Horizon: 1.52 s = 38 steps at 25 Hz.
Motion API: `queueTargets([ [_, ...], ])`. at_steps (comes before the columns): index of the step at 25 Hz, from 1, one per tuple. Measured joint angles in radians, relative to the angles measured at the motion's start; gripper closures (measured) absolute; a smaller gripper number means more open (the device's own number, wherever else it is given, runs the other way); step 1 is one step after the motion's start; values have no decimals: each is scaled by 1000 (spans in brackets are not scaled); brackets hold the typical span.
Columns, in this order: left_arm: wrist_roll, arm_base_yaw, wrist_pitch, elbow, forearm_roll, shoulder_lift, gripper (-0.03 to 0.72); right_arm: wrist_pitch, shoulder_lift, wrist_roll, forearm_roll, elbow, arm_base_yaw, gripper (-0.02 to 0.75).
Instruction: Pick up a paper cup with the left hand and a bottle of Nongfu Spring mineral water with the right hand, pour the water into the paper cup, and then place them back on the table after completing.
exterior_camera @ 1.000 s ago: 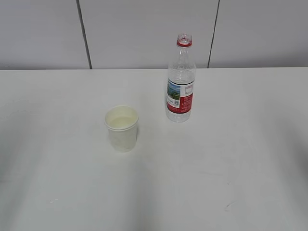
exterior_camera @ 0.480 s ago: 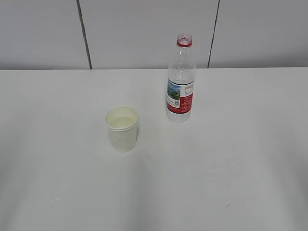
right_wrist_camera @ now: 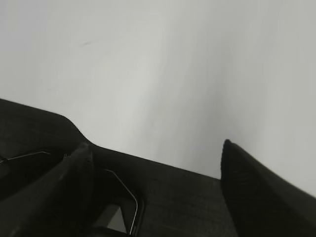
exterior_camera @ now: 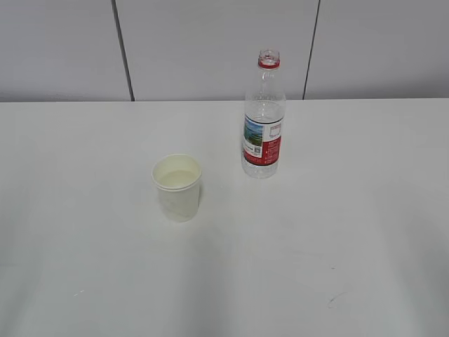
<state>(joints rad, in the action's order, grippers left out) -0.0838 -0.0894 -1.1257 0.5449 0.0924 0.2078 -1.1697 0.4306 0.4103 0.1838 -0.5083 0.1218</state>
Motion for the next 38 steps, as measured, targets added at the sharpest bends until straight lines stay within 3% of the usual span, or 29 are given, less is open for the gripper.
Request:
queueTargets([
  [10,0,0,13,-6,7,-210,188,-2,-299,0,-10,0,-19,148],
  [21,0,0,17,-11,14,-210,198,0,-448,-113,-7,2,-55,150],
  [29,0,0,18,-14,16,-210,198,6,-448,-263,-151,6,-66,150],
  [38,0,0,18,-14,15,-210,198,12,-448,-283,-249,6,-66,150],
])
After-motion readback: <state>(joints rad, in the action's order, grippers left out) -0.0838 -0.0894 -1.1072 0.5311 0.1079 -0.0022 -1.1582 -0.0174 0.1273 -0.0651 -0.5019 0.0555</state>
